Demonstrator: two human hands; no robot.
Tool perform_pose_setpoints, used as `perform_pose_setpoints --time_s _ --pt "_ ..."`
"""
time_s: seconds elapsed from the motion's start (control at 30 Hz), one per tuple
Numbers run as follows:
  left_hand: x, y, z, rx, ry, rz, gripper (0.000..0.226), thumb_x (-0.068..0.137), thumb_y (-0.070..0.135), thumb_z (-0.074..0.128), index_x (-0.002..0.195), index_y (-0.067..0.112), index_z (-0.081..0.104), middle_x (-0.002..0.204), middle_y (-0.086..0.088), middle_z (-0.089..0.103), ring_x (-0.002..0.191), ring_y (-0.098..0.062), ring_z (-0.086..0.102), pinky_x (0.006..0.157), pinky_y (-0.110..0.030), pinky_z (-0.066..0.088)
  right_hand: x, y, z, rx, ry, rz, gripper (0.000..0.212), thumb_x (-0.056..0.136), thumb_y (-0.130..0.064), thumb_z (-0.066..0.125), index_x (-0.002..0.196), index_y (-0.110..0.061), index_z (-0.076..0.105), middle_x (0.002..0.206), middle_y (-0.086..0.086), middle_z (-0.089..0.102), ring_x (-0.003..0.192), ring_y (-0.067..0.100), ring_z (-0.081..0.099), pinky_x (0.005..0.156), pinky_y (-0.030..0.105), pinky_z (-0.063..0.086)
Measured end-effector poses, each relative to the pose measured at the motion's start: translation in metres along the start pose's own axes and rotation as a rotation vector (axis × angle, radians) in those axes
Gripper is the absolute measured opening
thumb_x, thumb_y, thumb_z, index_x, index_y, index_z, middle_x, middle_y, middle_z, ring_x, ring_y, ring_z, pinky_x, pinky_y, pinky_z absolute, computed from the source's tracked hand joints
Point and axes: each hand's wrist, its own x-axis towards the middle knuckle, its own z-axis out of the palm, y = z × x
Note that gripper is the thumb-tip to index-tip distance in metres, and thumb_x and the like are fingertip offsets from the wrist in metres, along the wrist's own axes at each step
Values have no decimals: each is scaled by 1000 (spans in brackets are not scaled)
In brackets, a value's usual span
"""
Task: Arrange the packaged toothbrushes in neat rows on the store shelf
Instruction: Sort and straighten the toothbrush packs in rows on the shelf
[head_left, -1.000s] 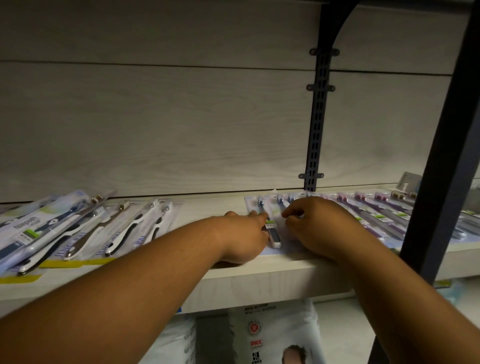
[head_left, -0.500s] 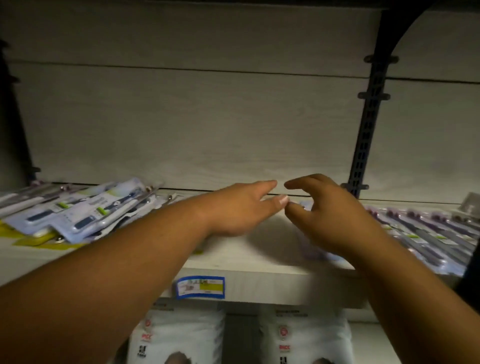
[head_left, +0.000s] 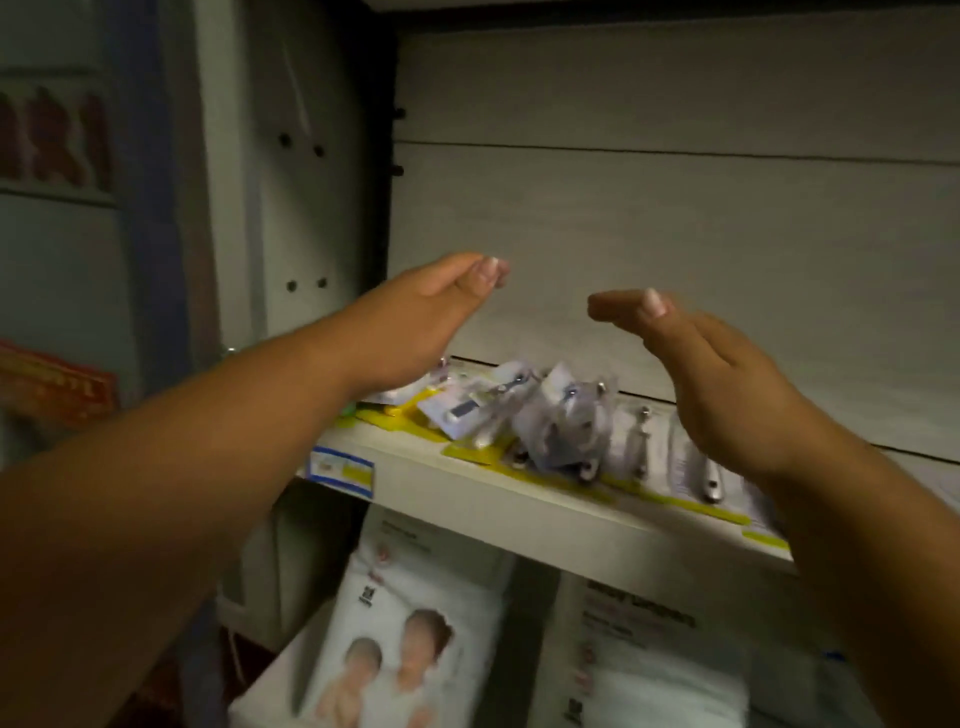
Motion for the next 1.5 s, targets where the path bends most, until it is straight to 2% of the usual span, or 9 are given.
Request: perform_pose_setpoints --time_s 0.3,0.47,0.57,0.7,0.83,1.0,1.17,1.33,1.5 --pt "1 -119 -86 -114 -69 -40 52 102 53 29 141 29 53 137 19 58 127 5 49 114 -28 37 61 -32 122 2 52 81 76 85 -87 26 134 -41 61 137 -20 61 133 2 51 117 44 35" --pt "12 -140 -73 -140 -184 -39 56 97 62 28 139 35 53 138 17 58 125 0 53 107 -27 42 53 -27 127 -165 111 198 59 99 -70 24 137 -40 58 123 -34 60 111 -26 49 92 12 36" --pt "17 -135 -59 -57 -228 -14 52 97 65 30 135 37 54 131 14 61 118 -6 57 105 -35 46 51 -22 119 -239 156 267 55 98 -61 27 133 -37 62 111 -39 54 97 -27 50 84 9 34" --pt "22 -112 -33 230 -290 48 41 98 61 39 122 35 60 117 10 67 102 -10 61 91 -35 51 55 -15 107 -285 343 289 43 109 -46 31 125 -31 67 118 -21 65 111 1 57 90 26 42" --pt "25 -87 2 648 -357 154 45 96 64 36 114 28 56 114 -5 66 113 -30 52 96 -43 41 55 -11 83 -445 361 402 34 104 -44 42 107 -24 69 92 0 72 82 21 67 76 45 57" --pt "35 -73 31 876 -330 123 54 92 66 38 122 24 54 119 -10 65 115 -33 51 97 -45 31 46 6 78 -530 204 562 18 91 -34 50 85 -27 66 70 0 67 57 20 65 54 32 53" --pt "38 -76 31 761 -218 63 39 85 57 52 107 25 49 113 -8 66 106 -34 58 86 -38 39 47 11 75 -514 183 557 18 91 -32 49 81 -26 63 67 -1 64 59 22 63 53 31 48" --pt "37 -81 18 460 -41 -100 41 92 41 55 128 22 49 122 -7 64 109 -32 62 87 -38 49 46 9 76 -525 149 606 21 92 -35 46 82 -26 61 73 0 65 66 22 62 56 30 41" --pt "46 -93 11 38 49 -208 23 98 35 50 102 19 67 84 2 68 72 -18 64 58 -27 47 41 -4 80 -542 51 638 23 97 -46 46 106 -35 64 92 -7 68 79 13 62 66 31 48"
